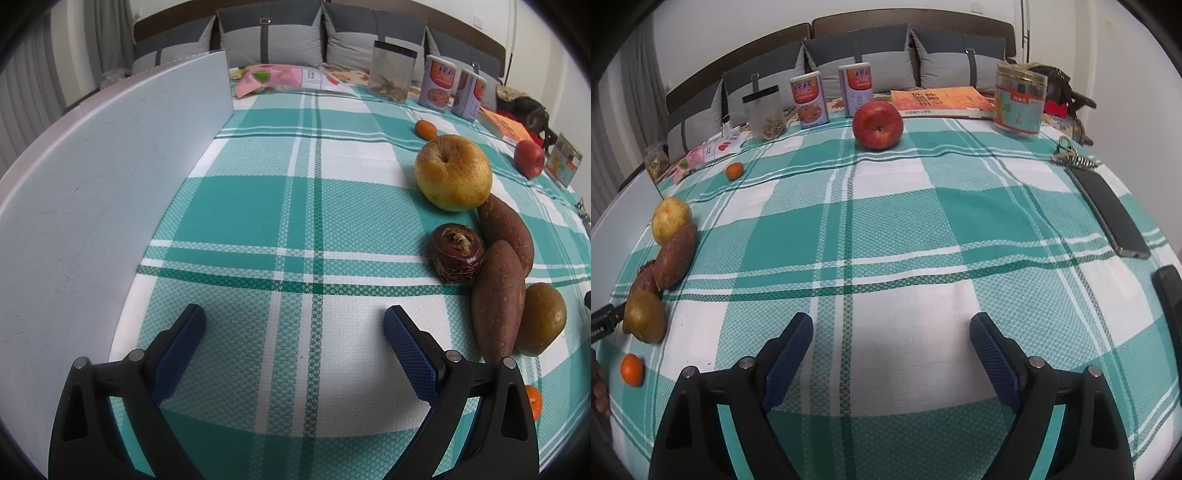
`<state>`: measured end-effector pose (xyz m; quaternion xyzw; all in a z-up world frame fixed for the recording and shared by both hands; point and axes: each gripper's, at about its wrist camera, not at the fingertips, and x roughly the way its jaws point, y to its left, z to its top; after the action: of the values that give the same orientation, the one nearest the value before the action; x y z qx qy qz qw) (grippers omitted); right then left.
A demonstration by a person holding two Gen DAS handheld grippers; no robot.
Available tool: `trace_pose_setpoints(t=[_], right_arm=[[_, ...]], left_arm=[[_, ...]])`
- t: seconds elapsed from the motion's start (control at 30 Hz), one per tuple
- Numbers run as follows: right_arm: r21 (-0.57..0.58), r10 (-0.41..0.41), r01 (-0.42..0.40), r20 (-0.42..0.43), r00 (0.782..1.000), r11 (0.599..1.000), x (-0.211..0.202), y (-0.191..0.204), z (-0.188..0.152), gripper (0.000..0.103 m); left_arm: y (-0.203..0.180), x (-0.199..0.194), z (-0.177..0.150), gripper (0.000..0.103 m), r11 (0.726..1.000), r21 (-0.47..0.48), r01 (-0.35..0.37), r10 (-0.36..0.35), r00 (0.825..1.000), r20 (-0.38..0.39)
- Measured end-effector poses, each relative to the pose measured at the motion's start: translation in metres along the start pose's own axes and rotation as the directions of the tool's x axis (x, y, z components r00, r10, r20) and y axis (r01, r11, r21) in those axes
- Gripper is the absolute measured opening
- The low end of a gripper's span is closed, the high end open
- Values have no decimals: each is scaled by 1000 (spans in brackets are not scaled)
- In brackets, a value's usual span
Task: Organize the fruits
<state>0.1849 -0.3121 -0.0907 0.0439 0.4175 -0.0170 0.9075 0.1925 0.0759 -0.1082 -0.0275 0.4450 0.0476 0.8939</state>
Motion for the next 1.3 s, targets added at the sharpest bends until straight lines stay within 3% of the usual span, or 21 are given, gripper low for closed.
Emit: trace_pose_setpoints(t=[0.5, 0.6, 0.67, 0.8, 0.93, 1.1, 1.17, 1.2, 1.3], right_arm=[[-15, -50, 49, -16, 999, 999, 3, 5, 0, 87], [-15, -50, 50, -19, 999, 999, 4, 5, 0, 87], [-14, -49, 48, -21, 999, 999, 5, 5, 0, 87], [-19, -47, 47, -29, 998, 999, 6, 5, 0, 87], [-22, -43, 43, -27, 999, 999, 6, 6, 0, 88], [-17, -36, 36, -25, 999, 999, 5, 5, 0, 88], [-16, -34, 34, -25, 999, 999, 5, 5, 0, 88], [-15, -33, 32, -25, 999, 999, 5, 5, 0, 88], [-15, -28, 28, -26, 999, 999, 5, 5, 0, 88]], left_arm=[[0, 0, 0, 98, 1000, -3, 9, -9, 1000, 1], [0, -4, 2, 97, 999, 10, 53, -53, 998, -17], [-4, -11, 10, 97, 989, 0, 151, -151, 988, -22], [-49, -27, 50, 97, 974, 107, 202, -204, 979, 13], [-102, -11, 92, 97, 958, 198, 206, -203, 979, -33], [-117, 30, 117, 96, 976, 105, 190, -180, 979, -96], [-101, 39, 115, 97, 982, 46, 183, -176, 976, -126], [-91, 38, 114, 97, 977, 9, 215, -212, 969, -125], [-57, 26, 113, 97, 973, -49, 227, -231, 970, -77]])
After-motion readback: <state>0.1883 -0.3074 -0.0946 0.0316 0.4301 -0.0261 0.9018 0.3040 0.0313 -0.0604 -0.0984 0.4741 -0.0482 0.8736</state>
